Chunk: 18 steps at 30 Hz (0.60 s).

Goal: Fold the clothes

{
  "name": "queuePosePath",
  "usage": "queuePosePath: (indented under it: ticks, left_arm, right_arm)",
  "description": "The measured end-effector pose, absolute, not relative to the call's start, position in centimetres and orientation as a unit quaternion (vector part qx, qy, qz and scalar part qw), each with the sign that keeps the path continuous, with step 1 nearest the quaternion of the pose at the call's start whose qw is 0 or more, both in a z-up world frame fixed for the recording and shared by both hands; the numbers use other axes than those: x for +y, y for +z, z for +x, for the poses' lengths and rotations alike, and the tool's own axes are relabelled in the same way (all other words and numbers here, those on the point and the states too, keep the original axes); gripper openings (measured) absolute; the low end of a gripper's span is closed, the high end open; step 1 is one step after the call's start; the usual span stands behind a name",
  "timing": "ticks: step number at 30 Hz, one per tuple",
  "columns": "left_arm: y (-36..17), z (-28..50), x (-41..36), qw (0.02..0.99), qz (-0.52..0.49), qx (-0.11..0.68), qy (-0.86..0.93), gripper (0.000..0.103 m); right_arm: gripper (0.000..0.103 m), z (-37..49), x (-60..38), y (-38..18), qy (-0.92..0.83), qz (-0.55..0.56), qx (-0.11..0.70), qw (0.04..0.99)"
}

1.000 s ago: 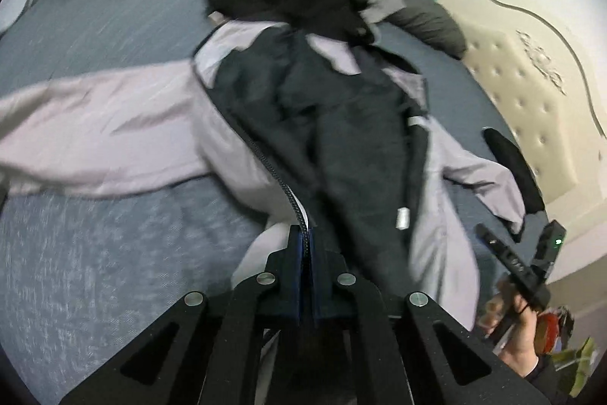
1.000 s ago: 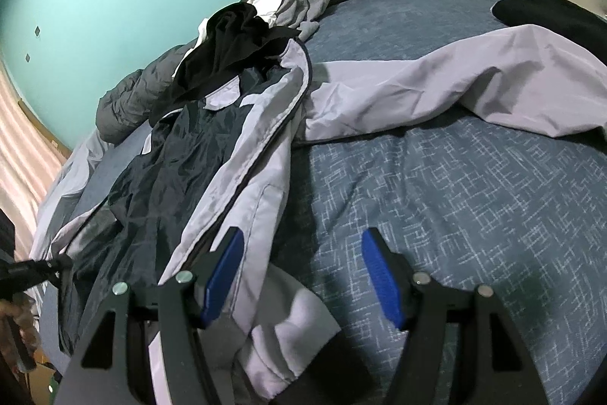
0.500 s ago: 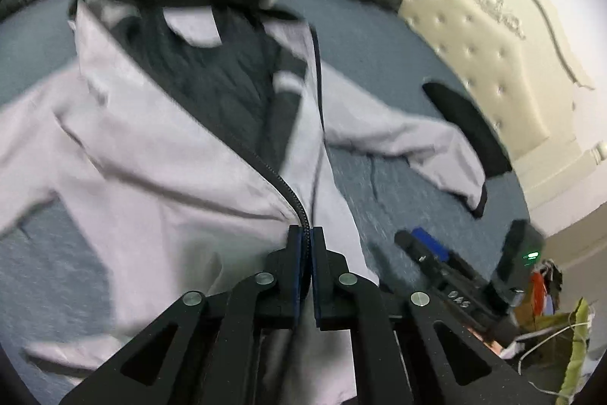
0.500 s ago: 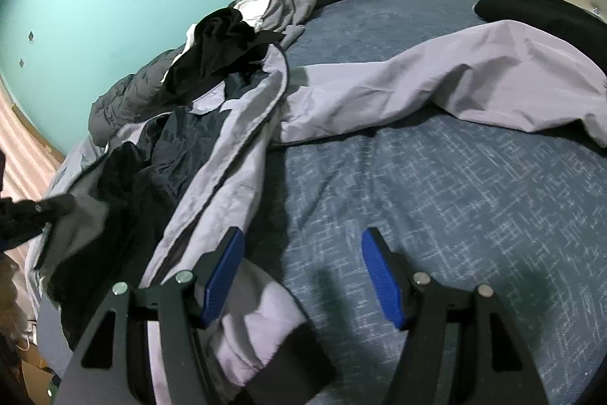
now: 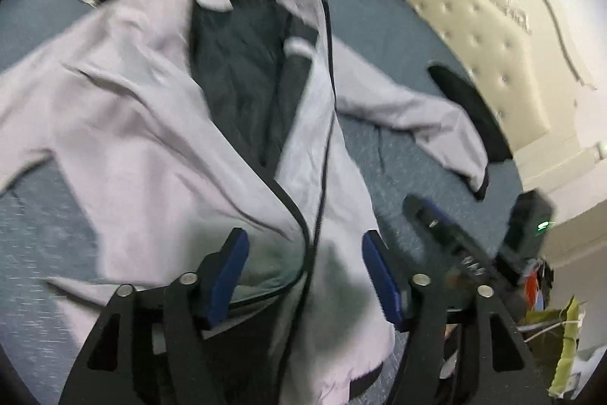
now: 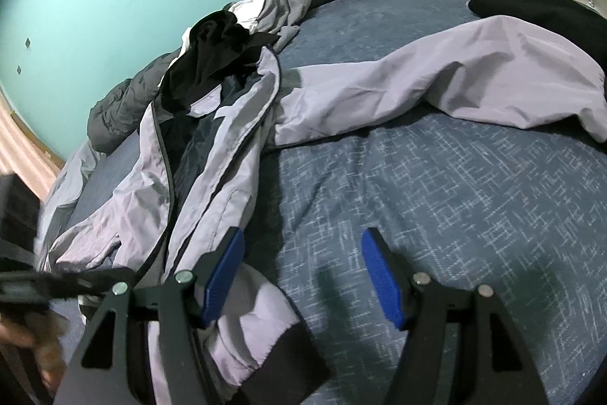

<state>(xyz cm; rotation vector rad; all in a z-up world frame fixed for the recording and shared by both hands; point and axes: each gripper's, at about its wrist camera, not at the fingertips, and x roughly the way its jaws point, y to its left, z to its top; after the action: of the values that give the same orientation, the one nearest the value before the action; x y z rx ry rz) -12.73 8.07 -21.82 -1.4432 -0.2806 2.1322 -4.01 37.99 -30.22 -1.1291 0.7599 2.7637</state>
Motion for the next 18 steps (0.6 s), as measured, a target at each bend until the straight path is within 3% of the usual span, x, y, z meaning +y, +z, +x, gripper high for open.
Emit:
queuePosePath:
  ticks: [6,16,18]
  left_arm:
    - [-20.2,-13.6,0.2,0.220,-0.518,-0.176,0.808,0.079]
    - [-25.5,-12.7,-6.6,0.160,-0.541,-0.191,0.803,0.078]
    - [-25.9,-12.4,-6.6,0.173,-0.541,-0.201,0.798,0.064]
  right_arm:
    - [0.065,-4.2,37.3,-30.4,0.897,-0.370,0.241,0.028]
    - [0.065,-4.3,36.8,-30.5,0.896,-0.373,0.241,0.025]
    - [0.065,-4.4,36.7,-30.6,0.896,-0.374,0.239,0.025]
